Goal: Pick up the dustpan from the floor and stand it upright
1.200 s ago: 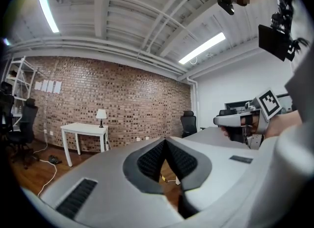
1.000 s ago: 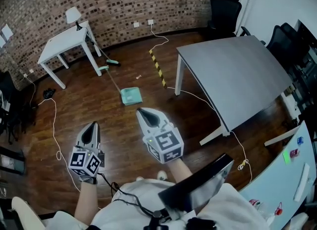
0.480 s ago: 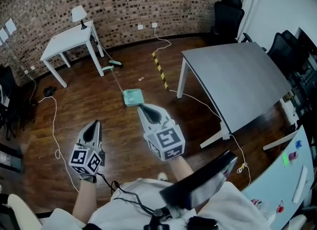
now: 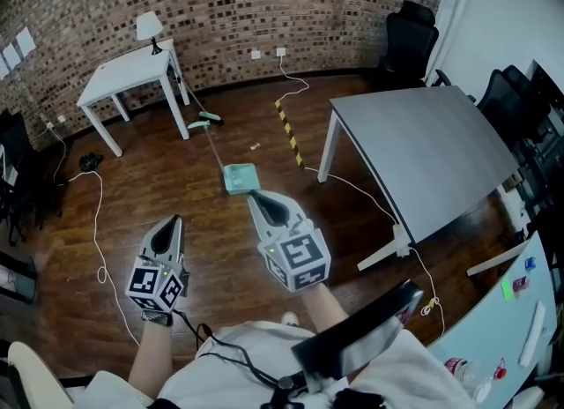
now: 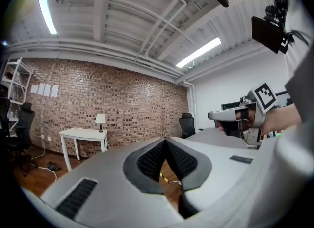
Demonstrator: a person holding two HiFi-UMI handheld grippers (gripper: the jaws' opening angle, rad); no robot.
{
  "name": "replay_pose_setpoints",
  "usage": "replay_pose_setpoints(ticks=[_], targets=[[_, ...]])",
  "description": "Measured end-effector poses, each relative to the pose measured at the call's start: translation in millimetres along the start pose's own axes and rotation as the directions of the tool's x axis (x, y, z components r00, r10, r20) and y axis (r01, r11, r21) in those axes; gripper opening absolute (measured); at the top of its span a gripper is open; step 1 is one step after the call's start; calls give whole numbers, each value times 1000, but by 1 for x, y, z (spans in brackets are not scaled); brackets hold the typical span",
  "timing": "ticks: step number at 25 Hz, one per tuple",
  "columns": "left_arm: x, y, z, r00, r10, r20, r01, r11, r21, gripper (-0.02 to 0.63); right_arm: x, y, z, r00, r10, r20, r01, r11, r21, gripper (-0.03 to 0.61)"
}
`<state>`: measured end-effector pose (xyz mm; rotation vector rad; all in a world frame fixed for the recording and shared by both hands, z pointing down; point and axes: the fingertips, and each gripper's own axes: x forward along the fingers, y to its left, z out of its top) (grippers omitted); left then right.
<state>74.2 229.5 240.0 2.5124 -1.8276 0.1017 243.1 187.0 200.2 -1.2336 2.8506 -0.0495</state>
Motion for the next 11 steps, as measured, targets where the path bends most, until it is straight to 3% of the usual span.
replay_pose_setpoints(ticks=[11], targets=[[-9, -1, -5, 1000, -19, -6, 19, 1000, 15, 11, -3, 16, -2, 1000, 0, -12, 0, 1000, -8, 3]])
